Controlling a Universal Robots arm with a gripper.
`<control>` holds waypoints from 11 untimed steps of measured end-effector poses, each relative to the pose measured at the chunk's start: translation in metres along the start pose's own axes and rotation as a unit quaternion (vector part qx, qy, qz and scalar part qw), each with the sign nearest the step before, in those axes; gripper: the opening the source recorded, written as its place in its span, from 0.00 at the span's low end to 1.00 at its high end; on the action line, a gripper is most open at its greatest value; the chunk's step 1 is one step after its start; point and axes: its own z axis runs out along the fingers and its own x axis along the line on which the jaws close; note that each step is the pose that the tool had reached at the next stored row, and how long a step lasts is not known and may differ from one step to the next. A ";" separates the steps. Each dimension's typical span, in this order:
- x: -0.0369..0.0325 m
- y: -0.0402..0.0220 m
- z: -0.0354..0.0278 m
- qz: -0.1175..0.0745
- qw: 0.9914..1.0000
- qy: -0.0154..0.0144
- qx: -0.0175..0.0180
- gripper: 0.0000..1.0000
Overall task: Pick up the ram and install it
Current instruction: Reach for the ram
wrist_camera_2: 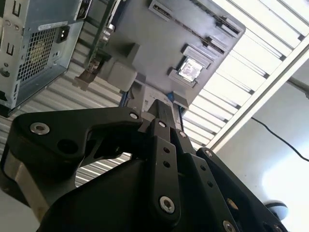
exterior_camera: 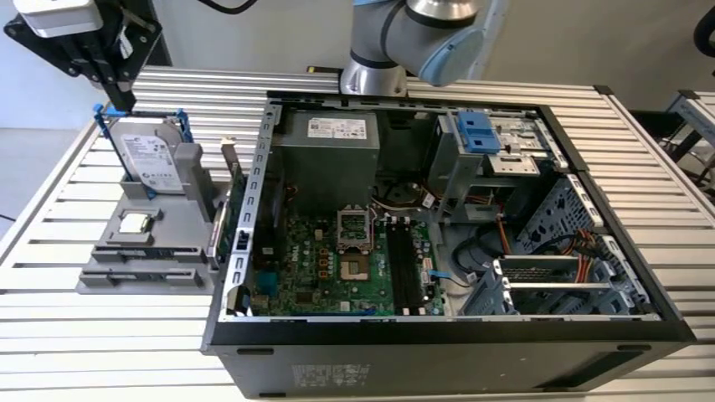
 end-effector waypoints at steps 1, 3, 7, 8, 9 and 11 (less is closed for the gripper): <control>0.0017 -0.0001 0.0000 0.000 1.000 0.000 0.000 0.00; 0.0047 -0.0001 -0.0001 0.000 1.000 0.000 0.000 0.00; 0.0106 -0.0003 -0.0002 0.000 1.000 0.001 0.000 0.00; 0.0119 -0.0004 -0.0002 0.000 1.000 0.001 0.000 0.00; 0.0134 -0.0004 -0.0003 0.000 1.000 0.001 0.000 0.00; 0.0164 -0.0005 -0.0003 0.000 1.000 0.001 0.000 0.00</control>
